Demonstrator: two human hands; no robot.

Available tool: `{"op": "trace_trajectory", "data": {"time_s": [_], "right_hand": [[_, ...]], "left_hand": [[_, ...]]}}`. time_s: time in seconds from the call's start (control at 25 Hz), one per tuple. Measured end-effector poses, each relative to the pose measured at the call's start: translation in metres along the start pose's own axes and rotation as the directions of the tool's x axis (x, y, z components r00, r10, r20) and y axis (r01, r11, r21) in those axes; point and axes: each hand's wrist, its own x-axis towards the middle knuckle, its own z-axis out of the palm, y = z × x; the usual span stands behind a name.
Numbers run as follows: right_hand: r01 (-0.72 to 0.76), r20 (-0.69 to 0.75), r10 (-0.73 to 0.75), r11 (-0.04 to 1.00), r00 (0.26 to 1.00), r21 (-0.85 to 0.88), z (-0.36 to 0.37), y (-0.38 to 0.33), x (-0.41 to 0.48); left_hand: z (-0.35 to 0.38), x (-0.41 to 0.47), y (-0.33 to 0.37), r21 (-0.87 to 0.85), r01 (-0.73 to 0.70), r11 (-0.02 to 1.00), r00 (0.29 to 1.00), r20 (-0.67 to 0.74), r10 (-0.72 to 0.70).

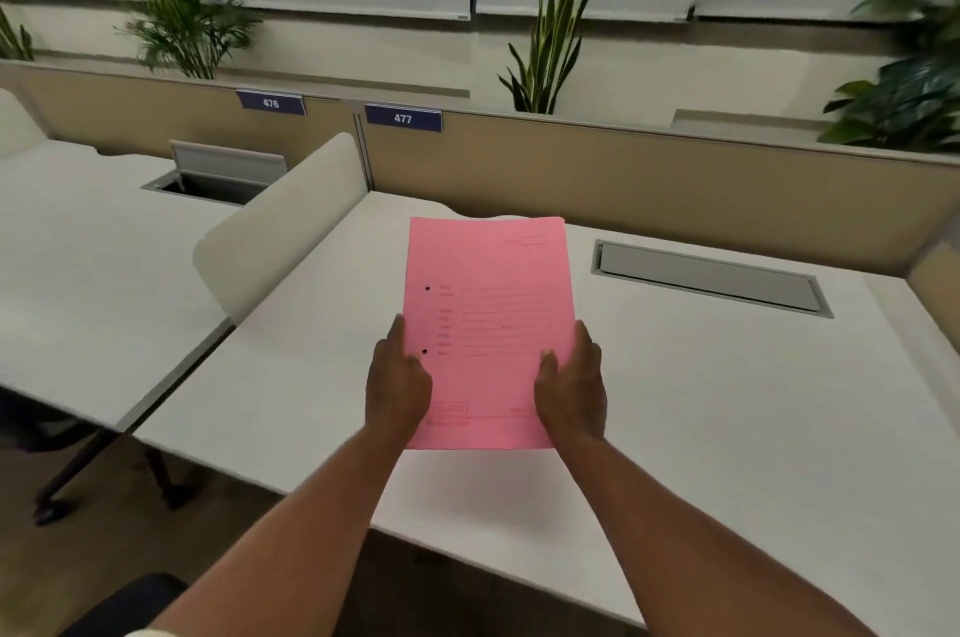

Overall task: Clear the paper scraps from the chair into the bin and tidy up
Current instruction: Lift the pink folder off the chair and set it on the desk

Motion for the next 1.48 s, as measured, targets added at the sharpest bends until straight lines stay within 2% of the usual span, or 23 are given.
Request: {"op": "trace_trajectory", "data": {"time_s": [0.2, 0.52, 0.88, 1.0, 1.28, 1.48], "right_hand": [[-0.047, -0.056, 0.045, 0.998, 0.997, -0.033, 0.015, 0.026, 0.063], [-0.154, -0.105, 0.142, 0.981, 0.984, -0.119, 0.067, 0.054, 0.167], [-0.243, -0.061, 0.236, 0.948, 0.97, -0.203, 0.124, 0.079, 0.255], [-0.275, -0.059, 0.27, 0.917, 0.961, -0.289, 0.138, 0.083, 0.284], [-0.218, -0.077, 0.212, 0.794, 0.974, -0.568, 0.144, 0.089, 0.325], [-0.201, -0.094, 0.181, 0.778, 0.979, -0.595, 0.147, 0.091, 0.332]], "left_hand": [[0.057, 0.063, 0.016, 0.003, -0.052, 0.999, 0.997, 0.065, 0.052], [0.14, 0.181, 0.022, -0.006, -0.046, 0.999, 0.978, 0.201, 0.046], [0.214, 0.281, 0.01, 0.043, -0.035, 0.998, 0.953, 0.304, 0.02], [0.236, 0.309, 0.01, 0.059, -0.024, 0.998, 0.949, 0.316, 0.005], [0.26, 0.343, 0.013, 0.187, -0.099, 0.977, 0.94, 0.34, 0.03], [0.265, 0.351, 0.018, 0.235, -0.105, 0.966, 0.933, 0.36, 0.014]]}}
